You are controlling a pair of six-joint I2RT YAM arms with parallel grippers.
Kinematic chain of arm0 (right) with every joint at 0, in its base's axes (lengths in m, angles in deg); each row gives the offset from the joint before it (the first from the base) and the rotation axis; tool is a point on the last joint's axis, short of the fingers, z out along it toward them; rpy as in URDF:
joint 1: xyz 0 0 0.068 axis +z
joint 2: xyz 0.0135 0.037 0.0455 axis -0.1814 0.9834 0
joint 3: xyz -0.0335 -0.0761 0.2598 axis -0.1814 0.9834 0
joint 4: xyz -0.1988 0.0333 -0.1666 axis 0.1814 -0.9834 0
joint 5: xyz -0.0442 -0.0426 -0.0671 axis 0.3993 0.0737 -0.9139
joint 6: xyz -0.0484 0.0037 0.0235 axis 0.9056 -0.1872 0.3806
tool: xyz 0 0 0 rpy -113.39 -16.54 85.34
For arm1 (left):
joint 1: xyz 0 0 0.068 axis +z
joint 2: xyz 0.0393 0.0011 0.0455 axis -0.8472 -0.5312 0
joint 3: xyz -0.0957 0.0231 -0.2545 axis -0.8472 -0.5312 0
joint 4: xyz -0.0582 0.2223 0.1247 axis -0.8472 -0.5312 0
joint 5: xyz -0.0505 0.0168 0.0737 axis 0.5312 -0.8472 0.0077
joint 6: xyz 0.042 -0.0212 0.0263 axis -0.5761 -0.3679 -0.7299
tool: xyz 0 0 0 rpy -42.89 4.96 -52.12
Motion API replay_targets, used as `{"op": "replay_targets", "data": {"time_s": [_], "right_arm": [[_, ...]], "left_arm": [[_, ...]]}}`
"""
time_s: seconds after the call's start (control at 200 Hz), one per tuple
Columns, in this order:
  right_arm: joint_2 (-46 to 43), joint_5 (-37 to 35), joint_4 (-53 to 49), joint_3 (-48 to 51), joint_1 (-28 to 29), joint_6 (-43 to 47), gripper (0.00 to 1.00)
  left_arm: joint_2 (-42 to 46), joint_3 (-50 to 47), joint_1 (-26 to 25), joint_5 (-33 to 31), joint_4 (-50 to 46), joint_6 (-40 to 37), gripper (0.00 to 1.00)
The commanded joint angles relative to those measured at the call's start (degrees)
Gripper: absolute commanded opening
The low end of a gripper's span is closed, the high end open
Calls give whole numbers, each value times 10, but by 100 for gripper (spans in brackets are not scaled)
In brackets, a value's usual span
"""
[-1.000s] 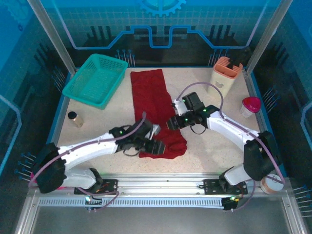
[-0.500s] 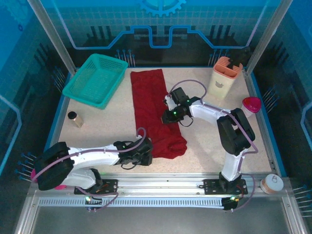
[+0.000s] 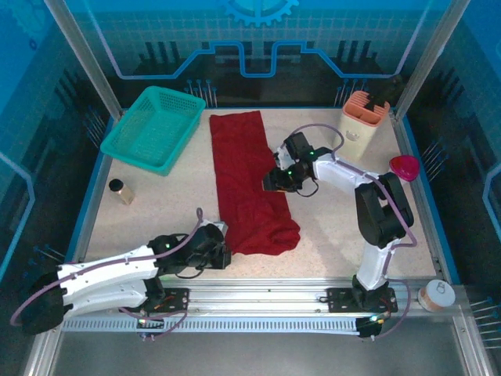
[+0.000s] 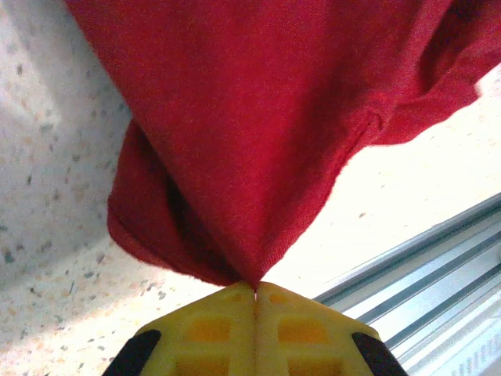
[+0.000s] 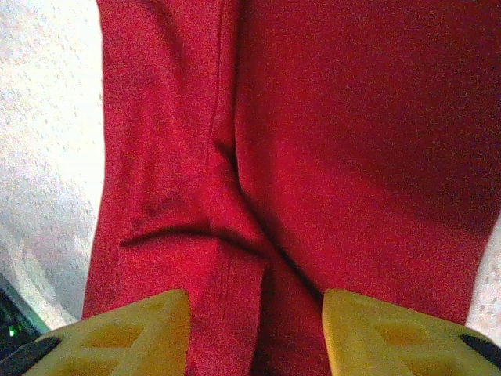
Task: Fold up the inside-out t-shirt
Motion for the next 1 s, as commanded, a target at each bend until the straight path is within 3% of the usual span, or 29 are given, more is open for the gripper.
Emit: {"op": "replay_targets", "data": {"time_s": [0.0,0.155,0.38,0.66,0.916,0.956,0.996], "right_arm": [[-2,-10,-78,-13,25,16,50],[44,6,-75,-23,34,16,45],[54,24,-56,-40,31,6,0],[10,39,3,-70,0,0,0],[32,-20,-34,-125,-8,17,0],[42,-47,-47,-120,-6,22,11],[52,-66,-56,-112,-4,28,14]], "left_arm": [[-19,-15,2,67,45,24,2],[-58,-2,2,108,70,25,3],[-32,8,2,70,11,34,0],[82,-36,8,30,-14,61,0],[58,-52,11,102,32,60,0],[45,-57,11,110,43,62,0],[28,-58,10,118,51,63,1]]}}
